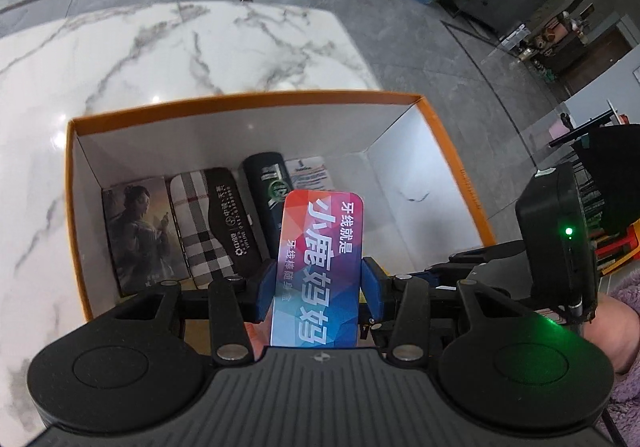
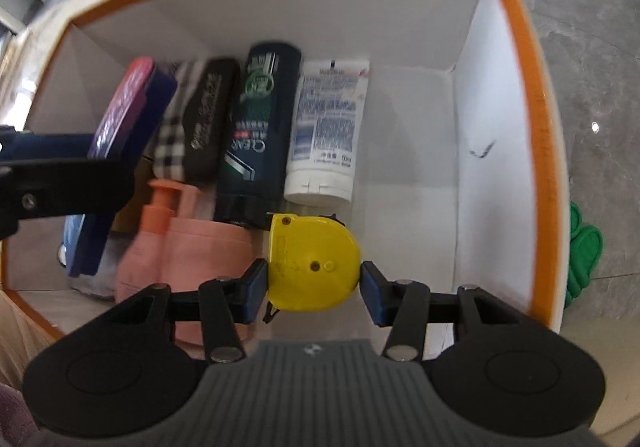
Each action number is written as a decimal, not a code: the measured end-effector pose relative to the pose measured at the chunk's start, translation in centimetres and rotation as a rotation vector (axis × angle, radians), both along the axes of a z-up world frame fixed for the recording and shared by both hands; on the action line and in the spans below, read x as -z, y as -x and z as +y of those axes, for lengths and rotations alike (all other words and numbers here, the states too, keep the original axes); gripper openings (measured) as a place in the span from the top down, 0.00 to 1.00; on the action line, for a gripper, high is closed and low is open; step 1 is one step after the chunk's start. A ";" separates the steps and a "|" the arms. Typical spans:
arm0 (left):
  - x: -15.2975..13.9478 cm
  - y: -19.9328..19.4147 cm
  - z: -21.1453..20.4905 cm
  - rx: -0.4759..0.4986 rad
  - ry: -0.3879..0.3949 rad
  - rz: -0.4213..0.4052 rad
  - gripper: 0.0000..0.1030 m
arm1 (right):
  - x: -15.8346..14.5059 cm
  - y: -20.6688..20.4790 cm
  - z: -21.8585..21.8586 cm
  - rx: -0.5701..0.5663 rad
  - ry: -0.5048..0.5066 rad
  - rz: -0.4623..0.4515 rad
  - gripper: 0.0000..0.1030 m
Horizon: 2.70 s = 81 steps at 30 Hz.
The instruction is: Organize rigid objects
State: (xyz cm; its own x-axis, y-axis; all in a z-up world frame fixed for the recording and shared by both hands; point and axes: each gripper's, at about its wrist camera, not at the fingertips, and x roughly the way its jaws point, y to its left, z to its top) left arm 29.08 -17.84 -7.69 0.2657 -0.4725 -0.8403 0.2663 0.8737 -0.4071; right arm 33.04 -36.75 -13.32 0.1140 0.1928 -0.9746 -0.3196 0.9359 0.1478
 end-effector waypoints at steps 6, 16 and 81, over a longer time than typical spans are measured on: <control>1.0 -0.8 -0.2 -0.002 -0.001 0.029 0.50 | 0.9 -0.6 0.1 -0.002 0.002 0.071 0.50; 0.8 -0.8 -1.1 -0.026 0.026 0.040 0.50 | -1.7 1.1 -0.7 -0.012 0.004 -0.015 0.41; -6.4 6.0 0.2 -0.198 -0.086 -0.282 0.48 | -11.4 11.1 -4.2 0.402 -0.134 -0.586 0.54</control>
